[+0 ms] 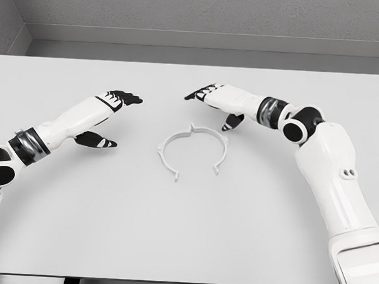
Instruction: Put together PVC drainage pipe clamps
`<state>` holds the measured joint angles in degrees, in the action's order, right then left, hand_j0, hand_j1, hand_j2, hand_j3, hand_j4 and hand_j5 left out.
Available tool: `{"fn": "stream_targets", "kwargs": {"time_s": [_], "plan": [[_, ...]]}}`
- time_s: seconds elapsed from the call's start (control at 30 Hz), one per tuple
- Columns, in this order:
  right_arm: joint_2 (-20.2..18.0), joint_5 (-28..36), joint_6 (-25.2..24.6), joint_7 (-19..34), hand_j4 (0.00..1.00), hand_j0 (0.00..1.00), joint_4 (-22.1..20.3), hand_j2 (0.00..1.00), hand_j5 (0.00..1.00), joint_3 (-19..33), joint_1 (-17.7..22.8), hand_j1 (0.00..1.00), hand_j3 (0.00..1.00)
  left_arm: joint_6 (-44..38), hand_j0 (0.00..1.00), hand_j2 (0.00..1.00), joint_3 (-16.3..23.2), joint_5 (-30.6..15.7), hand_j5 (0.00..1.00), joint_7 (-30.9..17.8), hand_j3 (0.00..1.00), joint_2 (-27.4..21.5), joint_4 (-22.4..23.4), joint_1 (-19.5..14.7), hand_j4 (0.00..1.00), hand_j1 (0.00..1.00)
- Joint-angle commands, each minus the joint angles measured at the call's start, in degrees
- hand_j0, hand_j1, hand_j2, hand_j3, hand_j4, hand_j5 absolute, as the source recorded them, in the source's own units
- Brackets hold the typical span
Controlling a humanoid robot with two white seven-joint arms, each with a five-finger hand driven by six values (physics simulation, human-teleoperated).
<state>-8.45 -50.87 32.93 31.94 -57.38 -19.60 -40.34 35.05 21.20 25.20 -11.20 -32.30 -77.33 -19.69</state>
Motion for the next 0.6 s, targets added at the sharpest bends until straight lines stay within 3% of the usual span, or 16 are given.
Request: {"fn": "stream_targets", "kwargs": {"time_s": [0.0,0.57], "plan": [[0.01,0.16,-0.15,-0.04,1.0,1.0,-0.01,1.0,1.0,0.09,0.0,1.0,1.0,-0.05,1.0,1.0,-0.02,-0.41,1.0,0.03,1.0,-0.04,-0.01,0.0,1.0,1.0],[-0.07,-0.02,-0.06,0.14,1.0,1.0,-2.65,1.0,1.0,-1.58,0.7,1.0,1.0,-0.05,1.0,1.0,-0.02,-0.41,1.0,0.03,1.0,-0.04,-0.01,0.0,1.0,1.0]]}}
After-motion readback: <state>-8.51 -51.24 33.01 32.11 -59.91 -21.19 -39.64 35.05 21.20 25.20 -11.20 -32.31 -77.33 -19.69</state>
